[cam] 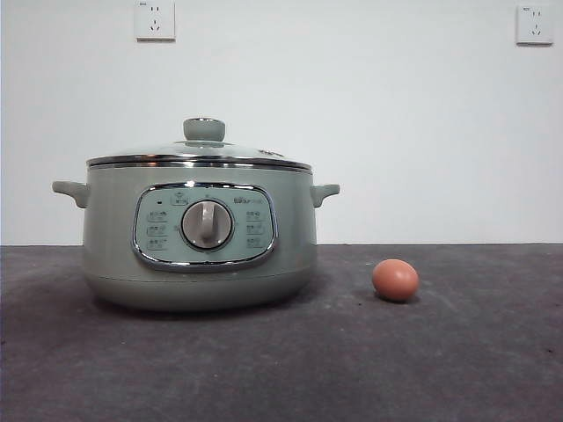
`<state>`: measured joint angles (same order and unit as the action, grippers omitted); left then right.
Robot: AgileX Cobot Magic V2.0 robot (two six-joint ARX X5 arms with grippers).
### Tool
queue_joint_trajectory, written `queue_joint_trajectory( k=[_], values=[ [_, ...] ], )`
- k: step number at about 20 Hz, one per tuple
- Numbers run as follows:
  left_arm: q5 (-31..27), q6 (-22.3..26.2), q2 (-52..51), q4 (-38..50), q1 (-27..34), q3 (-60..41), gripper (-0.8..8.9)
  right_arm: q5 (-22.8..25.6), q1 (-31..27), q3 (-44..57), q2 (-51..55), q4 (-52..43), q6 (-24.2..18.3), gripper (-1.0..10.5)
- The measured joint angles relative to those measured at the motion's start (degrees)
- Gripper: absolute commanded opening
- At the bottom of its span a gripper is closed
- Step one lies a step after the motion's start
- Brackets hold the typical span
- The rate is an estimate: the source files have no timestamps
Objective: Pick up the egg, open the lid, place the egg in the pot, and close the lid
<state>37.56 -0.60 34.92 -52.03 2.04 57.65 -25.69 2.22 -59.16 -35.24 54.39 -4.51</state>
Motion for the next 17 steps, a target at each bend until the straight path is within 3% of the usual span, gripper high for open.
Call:
queue_joint_trajectory(
  k=[10,17],
  values=[
    [0.17,0.35,0.79,1.16,0.00,0.31,6.27,-0.28,0.00,0.00,-1.03,-0.42,0.02,5.2],
    [0.17,0.44,12.09,1.77,-1.36,7.74,6.26,-3.52,0.00,0.00,-6.64,-5.95,1.09,5.2]
  ],
)
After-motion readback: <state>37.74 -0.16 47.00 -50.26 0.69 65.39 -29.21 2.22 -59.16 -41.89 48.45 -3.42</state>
